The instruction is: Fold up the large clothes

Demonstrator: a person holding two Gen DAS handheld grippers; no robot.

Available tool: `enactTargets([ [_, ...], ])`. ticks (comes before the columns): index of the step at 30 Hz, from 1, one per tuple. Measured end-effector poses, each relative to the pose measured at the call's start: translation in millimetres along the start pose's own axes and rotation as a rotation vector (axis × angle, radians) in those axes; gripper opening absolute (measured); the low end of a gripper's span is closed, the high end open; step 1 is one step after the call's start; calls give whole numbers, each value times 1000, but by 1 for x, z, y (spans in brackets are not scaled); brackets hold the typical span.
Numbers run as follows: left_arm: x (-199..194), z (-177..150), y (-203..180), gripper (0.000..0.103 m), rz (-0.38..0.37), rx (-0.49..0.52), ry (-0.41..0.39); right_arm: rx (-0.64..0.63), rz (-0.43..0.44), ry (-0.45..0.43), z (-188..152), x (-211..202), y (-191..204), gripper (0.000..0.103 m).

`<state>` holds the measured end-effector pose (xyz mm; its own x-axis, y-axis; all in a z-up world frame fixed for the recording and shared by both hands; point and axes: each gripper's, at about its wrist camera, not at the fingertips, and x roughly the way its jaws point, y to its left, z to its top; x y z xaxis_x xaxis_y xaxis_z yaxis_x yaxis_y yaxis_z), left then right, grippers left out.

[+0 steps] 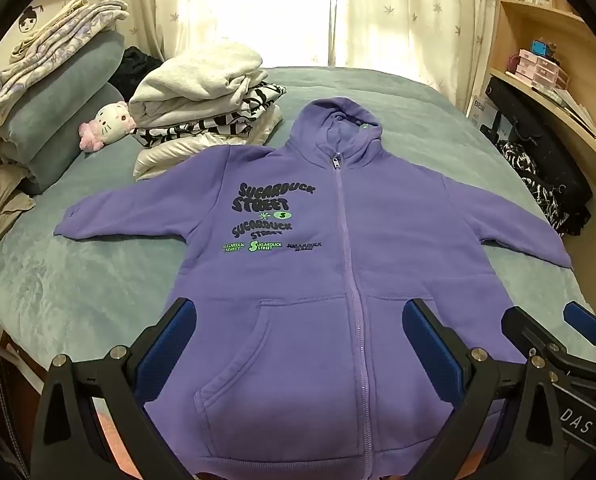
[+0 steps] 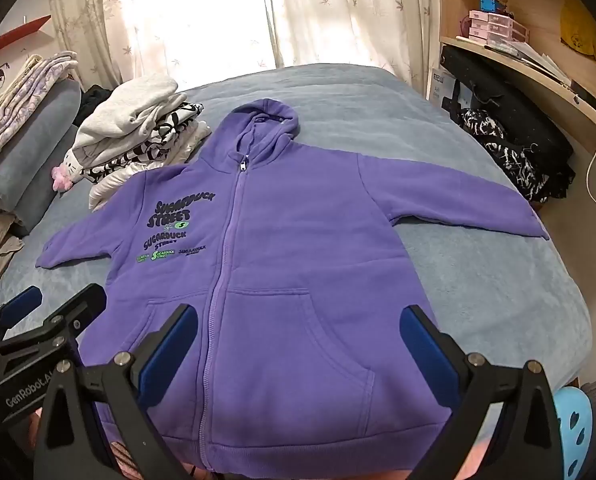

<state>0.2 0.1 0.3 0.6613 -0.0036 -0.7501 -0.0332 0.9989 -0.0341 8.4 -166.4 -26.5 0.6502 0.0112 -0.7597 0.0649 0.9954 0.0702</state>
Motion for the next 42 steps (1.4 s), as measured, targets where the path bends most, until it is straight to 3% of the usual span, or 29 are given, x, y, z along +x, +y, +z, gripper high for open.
enactTargets([
  [42, 3, -3, 0, 101, -31, -24, 35, 15, 19, -4, -2, 2, -2, 101],
])
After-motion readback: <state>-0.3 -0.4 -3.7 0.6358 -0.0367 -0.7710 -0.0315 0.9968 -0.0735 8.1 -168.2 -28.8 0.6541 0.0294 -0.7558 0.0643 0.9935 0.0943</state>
